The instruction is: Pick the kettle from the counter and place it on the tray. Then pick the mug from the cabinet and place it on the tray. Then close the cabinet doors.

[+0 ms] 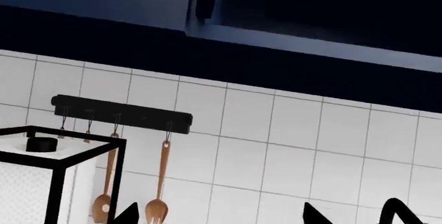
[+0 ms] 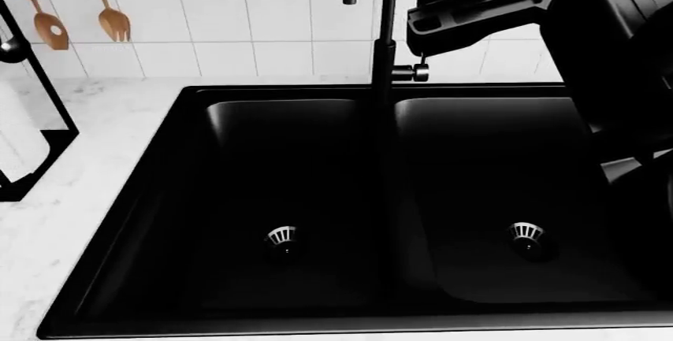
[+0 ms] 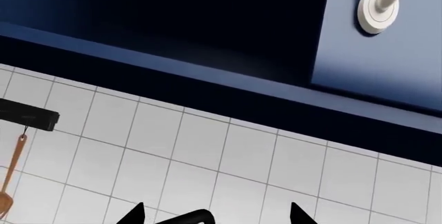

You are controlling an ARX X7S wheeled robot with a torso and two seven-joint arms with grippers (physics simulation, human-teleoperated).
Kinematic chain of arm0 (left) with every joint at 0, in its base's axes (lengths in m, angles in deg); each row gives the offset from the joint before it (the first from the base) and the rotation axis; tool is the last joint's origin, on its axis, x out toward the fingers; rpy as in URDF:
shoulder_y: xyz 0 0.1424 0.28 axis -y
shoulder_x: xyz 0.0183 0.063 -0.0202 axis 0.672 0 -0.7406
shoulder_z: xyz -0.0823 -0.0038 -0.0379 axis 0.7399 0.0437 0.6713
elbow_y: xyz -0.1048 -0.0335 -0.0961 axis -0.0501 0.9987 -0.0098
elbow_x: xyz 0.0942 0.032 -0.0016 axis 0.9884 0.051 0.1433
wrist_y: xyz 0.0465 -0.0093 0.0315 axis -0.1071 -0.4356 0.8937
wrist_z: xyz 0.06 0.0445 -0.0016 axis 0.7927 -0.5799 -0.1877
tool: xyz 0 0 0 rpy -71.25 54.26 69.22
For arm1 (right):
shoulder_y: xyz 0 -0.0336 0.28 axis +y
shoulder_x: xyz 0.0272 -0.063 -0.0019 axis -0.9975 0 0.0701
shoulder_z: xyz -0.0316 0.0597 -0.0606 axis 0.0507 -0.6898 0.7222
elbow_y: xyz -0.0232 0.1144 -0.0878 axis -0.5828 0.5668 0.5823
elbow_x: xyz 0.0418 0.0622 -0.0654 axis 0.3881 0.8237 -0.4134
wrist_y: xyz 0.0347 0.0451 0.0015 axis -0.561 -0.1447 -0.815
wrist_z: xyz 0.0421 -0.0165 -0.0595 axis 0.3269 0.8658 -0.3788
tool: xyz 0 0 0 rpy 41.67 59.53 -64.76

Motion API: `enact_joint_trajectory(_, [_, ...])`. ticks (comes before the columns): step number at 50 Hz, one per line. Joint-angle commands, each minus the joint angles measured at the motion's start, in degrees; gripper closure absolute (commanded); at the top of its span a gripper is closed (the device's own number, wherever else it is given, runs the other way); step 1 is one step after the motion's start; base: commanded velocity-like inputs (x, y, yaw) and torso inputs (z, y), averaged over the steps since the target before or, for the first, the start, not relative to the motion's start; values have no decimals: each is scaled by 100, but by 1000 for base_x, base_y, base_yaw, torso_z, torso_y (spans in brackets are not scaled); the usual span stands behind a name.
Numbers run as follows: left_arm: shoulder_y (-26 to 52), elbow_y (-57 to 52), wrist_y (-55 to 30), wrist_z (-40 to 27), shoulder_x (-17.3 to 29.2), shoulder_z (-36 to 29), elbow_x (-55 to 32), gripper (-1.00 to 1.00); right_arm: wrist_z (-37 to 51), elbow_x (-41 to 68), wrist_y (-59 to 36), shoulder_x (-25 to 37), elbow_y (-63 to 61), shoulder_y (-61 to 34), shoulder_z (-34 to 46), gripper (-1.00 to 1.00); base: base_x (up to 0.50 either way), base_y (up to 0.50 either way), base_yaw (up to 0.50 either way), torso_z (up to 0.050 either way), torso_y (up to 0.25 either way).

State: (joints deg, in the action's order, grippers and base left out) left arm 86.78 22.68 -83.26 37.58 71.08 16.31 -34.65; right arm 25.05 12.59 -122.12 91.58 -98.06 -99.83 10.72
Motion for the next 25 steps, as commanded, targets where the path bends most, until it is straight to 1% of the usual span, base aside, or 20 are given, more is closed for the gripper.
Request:
enact_joint_trajectory(1, [-691,-182,33,57,-283,1280,122,-100,-7,23,-16,3,-20,-20,-15,-100,0,0,0,0,0])
enact_joint_trajectory(9, [-1068,-207,-142,150,-503,1670,270,-100,-38,-47,26,22,-34,55,-24,-100,0,0,0,0,0])
enact_joint_trajectory(13, [-1147,-192,-202,156,-504,1849,255,-100,-52,-68,36,14,-31,70,-26,-100,0,0,0,0,0])
enact_joint_trajectory(20, [-1398,-123,-403,185,-569,2371,256,-100,-59,-98,75,31,-63,123,-42,-100,0,0,0,0,0])
enact_joint_trajectory(25, [-1425,-73,-461,104,-516,2548,201,-100,-72,-109,100,49,-90,145,-61,-100,0,0,0,0,0])
